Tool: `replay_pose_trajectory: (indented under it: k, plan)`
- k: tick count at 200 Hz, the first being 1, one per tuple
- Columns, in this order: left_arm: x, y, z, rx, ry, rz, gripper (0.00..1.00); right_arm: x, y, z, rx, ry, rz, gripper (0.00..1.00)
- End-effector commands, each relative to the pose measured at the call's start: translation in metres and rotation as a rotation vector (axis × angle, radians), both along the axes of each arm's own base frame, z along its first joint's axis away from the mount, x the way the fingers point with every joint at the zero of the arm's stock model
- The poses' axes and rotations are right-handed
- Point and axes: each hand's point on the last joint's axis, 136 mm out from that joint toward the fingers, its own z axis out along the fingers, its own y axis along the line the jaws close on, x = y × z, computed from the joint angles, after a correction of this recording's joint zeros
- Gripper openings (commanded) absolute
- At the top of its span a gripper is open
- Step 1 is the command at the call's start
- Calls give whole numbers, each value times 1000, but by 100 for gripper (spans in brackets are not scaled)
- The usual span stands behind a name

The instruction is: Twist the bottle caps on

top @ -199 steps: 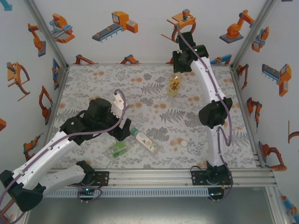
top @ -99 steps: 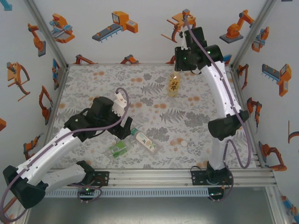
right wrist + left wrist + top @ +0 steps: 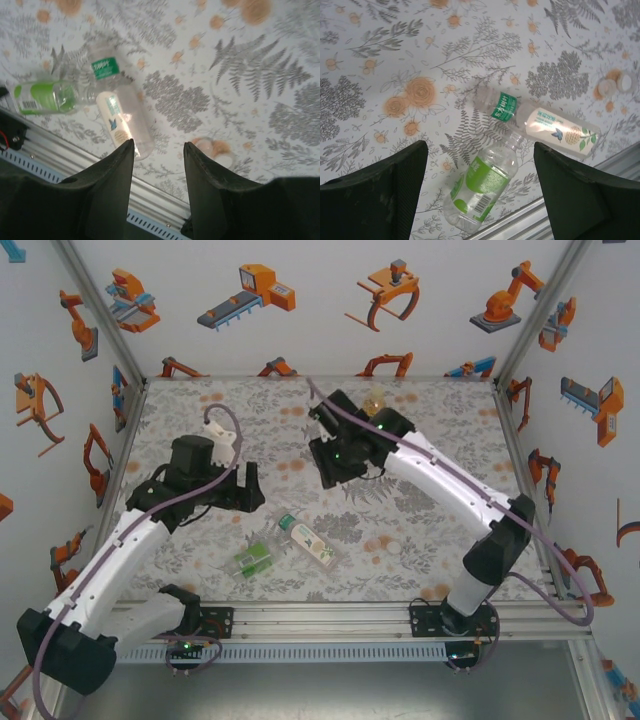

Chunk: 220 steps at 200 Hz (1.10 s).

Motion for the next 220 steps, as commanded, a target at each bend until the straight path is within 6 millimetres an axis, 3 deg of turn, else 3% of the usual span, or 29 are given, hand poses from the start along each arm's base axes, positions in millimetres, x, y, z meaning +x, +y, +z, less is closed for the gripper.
replay_pose_trajectory:
  k: [1,27,55,89,153,220]
  plan:
    - [3,11,6,-92,8,63,79,-16,18,-11,1,-5,16,48]
    - [3,31,5,-108,7,125,80,-34,36,-41,-66,14,89,60]
    - [-2,48,0,-111,14,173,80,-50,51,-73,-135,33,171,66]
    - [-8,55,-4,-127,17,196,80,-58,63,-108,-177,73,234,71]
    - [-10,55,-6,-150,23,205,80,-54,75,-160,-231,110,276,70]
    - [-10,53,-1,-159,10,195,81,-39,78,-190,-284,121,255,61]
